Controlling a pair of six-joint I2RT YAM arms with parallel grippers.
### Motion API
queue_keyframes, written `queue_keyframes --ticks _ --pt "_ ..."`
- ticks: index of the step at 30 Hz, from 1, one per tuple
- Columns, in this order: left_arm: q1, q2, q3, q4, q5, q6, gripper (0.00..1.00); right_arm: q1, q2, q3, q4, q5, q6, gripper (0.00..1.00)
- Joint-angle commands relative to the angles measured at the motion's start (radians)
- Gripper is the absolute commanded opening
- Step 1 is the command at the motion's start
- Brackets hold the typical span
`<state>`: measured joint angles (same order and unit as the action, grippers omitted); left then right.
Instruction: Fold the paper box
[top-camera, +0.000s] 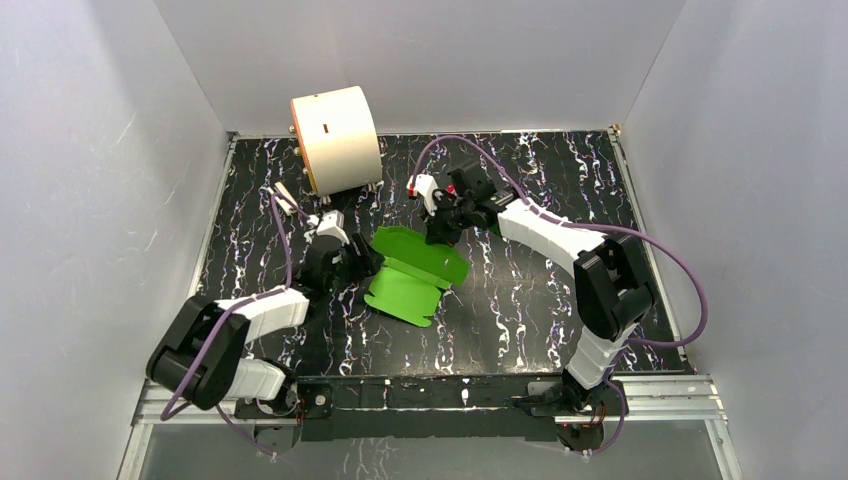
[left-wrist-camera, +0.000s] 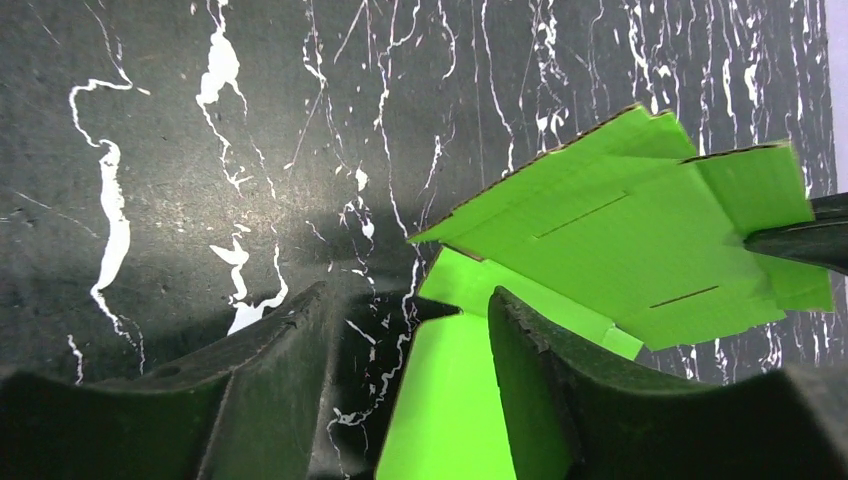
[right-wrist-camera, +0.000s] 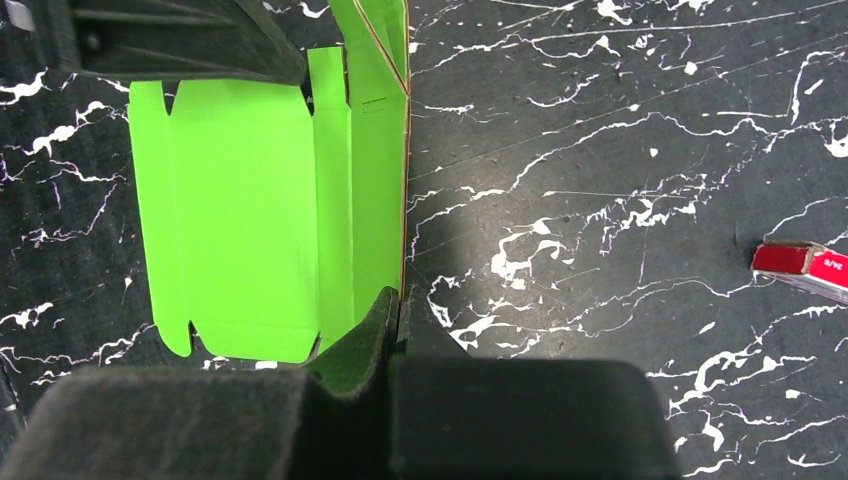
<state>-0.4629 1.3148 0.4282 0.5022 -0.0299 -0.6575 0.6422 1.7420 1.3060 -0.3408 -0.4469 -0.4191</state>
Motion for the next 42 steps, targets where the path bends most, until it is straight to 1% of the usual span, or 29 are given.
queue_keyframes --ticks 1,3,7,11,13,18,26,30,37,42 --pt "0.016 0.055 -0.026 0.203 0.03 0.025 0.53 0.021 0.002 0.022 0.018 0.001 -0.006 0.0" --pt "0.019 0.079 -0.039 0.256 0.065 0.049 0.49 0.028 0.005 0.022 0.02 0.004 -0.006 0.0" --pt "0.023 0.1 -0.051 0.315 0.102 0.07 0.38 0.04 0.011 0.022 0.03 0.014 -0.004 0.0" --pt "0.022 0.104 -0.056 0.331 0.124 0.09 0.26 0.049 0.014 0.02 0.058 0.021 -0.005 0.0" --pt "0.023 0.096 -0.065 0.328 0.136 0.088 0.22 0.051 0.018 0.027 0.06 0.029 -0.005 0.0" --pt "0.023 0.069 -0.11 0.318 0.126 0.062 0.22 0.05 0.026 0.035 0.066 0.04 -0.01 0.0" --pt "0.021 0.052 -0.117 0.312 0.161 -0.006 0.24 0.059 0.039 0.039 0.059 0.065 0.003 0.0" --pt "0.019 0.036 -0.12 0.312 0.176 -0.024 0.23 0.063 0.036 0.038 0.053 0.089 0.006 0.0" --pt "-0.037 0.036 -0.122 0.327 0.188 -0.001 0.19 0.078 0.051 0.061 0.023 0.111 -0.013 0.0" --pt "-0.079 0.091 -0.109 0.339 0.167 0.011 0.19 0.109 0.056 0.069 0.014 0.149 -0.05 0.0"
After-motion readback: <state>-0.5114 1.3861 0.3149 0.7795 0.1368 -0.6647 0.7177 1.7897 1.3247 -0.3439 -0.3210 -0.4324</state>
